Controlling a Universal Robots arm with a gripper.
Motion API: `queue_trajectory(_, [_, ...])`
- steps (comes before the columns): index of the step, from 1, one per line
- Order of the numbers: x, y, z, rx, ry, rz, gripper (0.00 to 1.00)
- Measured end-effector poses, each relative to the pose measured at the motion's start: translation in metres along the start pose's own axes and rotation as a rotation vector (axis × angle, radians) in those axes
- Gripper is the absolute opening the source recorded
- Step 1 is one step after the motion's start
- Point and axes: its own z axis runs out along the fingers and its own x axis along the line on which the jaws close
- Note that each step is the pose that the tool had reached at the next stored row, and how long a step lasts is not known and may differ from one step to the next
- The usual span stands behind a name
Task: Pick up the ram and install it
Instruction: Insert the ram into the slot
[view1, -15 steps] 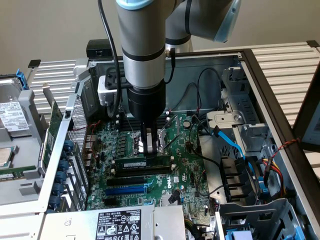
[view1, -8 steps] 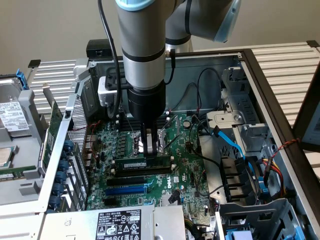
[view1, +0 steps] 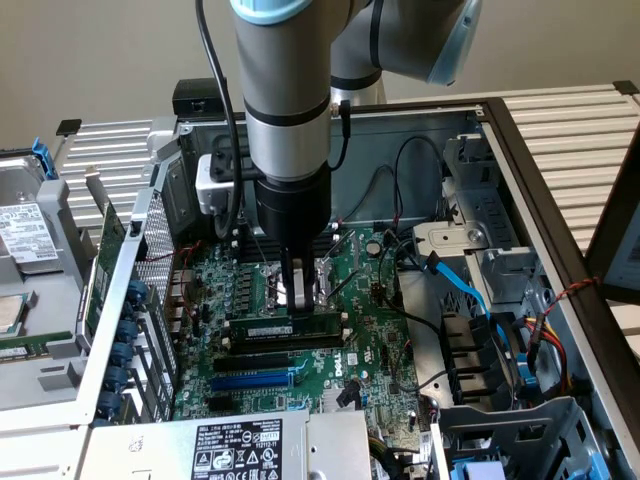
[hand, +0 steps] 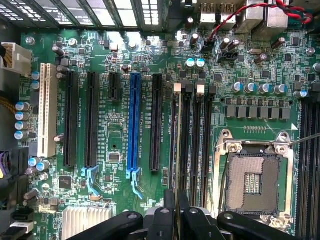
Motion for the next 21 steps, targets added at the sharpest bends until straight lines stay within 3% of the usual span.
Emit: queue_trajectory(21, [-0.0002,0.0013,0.0016,0.0011,-0.0001,0.000,0.14])
